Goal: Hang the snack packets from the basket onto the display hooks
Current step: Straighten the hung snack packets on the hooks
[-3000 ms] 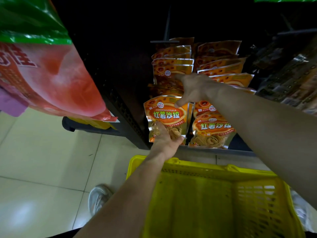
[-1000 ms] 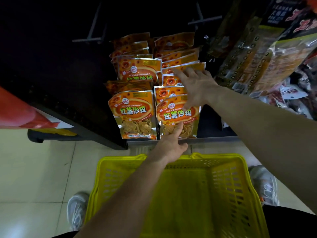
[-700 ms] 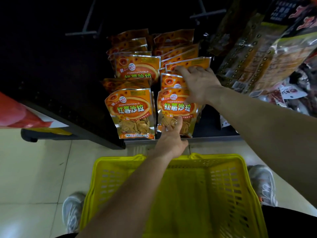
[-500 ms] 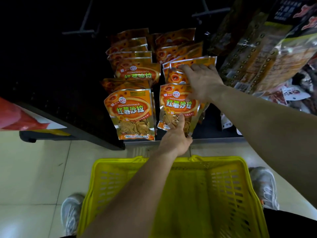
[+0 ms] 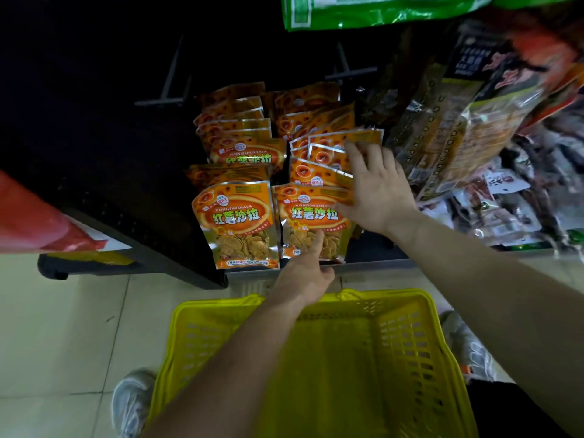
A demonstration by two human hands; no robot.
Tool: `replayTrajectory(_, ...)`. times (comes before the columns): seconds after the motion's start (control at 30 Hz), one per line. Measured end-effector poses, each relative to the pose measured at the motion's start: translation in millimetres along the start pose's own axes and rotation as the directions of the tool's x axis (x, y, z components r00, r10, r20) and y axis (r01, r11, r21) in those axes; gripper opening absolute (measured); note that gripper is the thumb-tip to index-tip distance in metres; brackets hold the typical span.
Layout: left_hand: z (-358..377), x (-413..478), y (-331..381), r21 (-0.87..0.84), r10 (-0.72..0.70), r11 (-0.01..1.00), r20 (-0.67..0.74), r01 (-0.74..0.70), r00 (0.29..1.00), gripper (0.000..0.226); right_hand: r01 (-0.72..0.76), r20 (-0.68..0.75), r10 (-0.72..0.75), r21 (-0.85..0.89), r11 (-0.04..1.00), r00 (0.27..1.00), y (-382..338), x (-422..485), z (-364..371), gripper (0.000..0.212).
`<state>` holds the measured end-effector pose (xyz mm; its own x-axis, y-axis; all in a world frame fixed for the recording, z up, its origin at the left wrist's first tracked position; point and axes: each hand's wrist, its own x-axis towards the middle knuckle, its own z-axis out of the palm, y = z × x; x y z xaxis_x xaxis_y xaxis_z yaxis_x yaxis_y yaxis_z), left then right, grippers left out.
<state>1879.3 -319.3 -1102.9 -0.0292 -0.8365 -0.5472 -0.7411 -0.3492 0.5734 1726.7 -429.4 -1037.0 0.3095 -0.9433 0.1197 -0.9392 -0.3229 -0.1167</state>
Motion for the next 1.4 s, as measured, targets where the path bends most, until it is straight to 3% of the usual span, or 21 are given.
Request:
replayTrajectory(0.17,-22.6,-15.9,0.7,0.024,0.103,0.995,-0.2,-0.1,0.974,0.069,-0.194,0.007,0.199,0.267,0.944,0.98,-0.8,-45.9,-2.0,0.109)
replayTrajectory(0.3,-50.8,-10.0,8.9,0.071,0.165,0.986,-0.362,-0.149,0.917,0.068,-0.381,0.173,0.339,0.439,0.814,0.925,2.7,-63.9,13.3,0.115)
replayTrajectory(0.47,-79.3,14.5,27.3,0.342,0.317,0.925,-0.453,-0.166,0.833,0.079,-0.532,0.379,0.386,0.445,0.72,0.841,5.9,-43.6,36.2,0.136)
replayTrajectory(0.7,-103.7,53.3,43.5,0.549,0.438,0.818,-0.403,-0.171,0.803,0.113,-0.551,0.398,0.384,0.545,0.632,0.833,3.2,-12.1,66.9,0.149)
replayTrajectory(0.93,-117.0,70.2,36.3,0.59,0.436,0.795,-0.391,-0.142,0.811,0.13,-0.469,0.314,0.353,0.669,0.576,0.881,5.1,6.3,81.7,0.147)
replayTrajectory(1.17,-132.9,75.8,36.3,0.63,0.391,0.772,-0.37,-0.081,0.843,0.142,-0.36,0.262,0.247,0.689,0.629,0.933,-11.5,12.3,84.4,0.139)
replayTrajectory(1.3,-135.8,76.2,34.3,0.641,0.365,0.766,-0.366,-0.053,0.856,0.141,-0.454,0.344,0.3,0.599,0.659,0.89,-7.4,13.4,88.3,0.145)
replayTrajectory(1.4,-135.2,73.6,31.2,0.66,0.365,0.75,-0.357,-0.045,0.86,0.143,-0.517,0.425,0.297,0.66,0.545,0.855,-3.2,7.5,92.8,0.15)
